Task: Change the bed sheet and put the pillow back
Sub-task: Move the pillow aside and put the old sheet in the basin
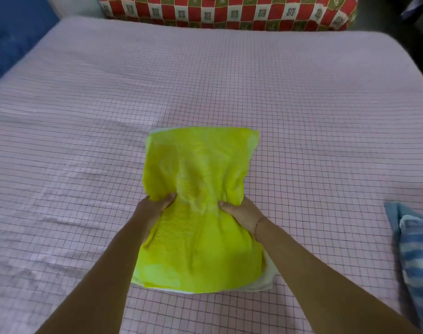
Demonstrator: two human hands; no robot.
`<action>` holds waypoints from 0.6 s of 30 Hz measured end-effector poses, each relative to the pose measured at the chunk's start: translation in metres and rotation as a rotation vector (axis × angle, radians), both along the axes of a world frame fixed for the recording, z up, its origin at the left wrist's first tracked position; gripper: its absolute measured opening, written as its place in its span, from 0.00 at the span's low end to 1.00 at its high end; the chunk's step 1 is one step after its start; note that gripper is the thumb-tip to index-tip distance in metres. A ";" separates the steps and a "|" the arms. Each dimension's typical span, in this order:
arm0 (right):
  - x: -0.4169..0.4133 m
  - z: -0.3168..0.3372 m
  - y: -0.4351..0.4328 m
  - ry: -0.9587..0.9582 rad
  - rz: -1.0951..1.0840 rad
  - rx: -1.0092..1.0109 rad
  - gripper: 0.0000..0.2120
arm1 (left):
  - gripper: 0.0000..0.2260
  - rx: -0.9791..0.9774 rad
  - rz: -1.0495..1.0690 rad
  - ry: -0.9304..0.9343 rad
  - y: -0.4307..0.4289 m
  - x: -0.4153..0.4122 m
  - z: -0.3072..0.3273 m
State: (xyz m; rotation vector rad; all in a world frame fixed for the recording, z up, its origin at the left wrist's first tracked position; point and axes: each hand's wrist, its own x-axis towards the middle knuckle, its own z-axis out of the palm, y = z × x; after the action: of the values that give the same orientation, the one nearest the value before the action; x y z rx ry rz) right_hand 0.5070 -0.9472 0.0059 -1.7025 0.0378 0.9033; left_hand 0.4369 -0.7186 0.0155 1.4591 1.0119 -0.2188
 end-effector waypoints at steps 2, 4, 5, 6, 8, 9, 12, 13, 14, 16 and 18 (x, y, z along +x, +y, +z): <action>-0.001 0.011 -0.016 0.042 -0.031 0.055 0.20 | 0.26 -0.032 0.010 -0.031 -0.011 -0.004 0.011; -0.004 0.023 -0.036 0.076 -0.062 0.103 0.19 | 0.25 -0.064 0.010 -0.048 -0.028 -0.013 0.024; -0.006 0.030 -0.048 0.086 -0.076 0.120 0.19 | 0.23 -0.082 0.008 -0.057 -0.040 -0.018 0.030; -0.010 0.037 -0.061 0.096 -0.088 0.140 0.18 | 0.22 -0.112 0.010 -0.070 -0.052 -0.024 0.035; -0.021 0.050 -0.094 0.113 -0.112 0.173 0.17 | 0.19 -0.168 0.001 -0.091 -0.081 -0.036 0.047; -0.026 0.057 -0.113 0.116 -0.127 0.184 0.19 | 0.18 -0.195 -0.010 -0.099 -0.099 -0.040 0.055; -0.046 0.076 -0.173 0.098 -0.189 0.204 0.32 | 0.15 -0.238 -0.050 -0.135 -0.154 -0.046 0.076; -0.052 0.081 -0.196 0.087 -0.218 0.199 0.39 | 0.14 -0.246 -0.072 -0.150 -0.174 -0.046 0.084; -0.059 0.087 -0.219 0.073 -0.253 0.201 0.45 | 0.13 -0.251 -0.099 -0.162 -0.195 -0.045 0.092; -0.070 0.099 -0.268 0.045 -0.338 0.207 0.50 | 0.12 -0.261 -0.156 -0.192 -0.239 -0.042 0.109; -0.082 0.113 -0.317 0.020 -0.418 0.191 0.51 | 0.10 -0.274 -0.221 -0.245 -0.285 -0.039 0.124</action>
State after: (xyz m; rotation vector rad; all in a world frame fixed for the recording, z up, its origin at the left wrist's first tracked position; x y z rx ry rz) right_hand 0.4252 -1.2646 0.1189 -1.4351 0.3009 0.5901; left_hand 0.3980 -1.0040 0.1392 1.3074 0.5961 -0.3169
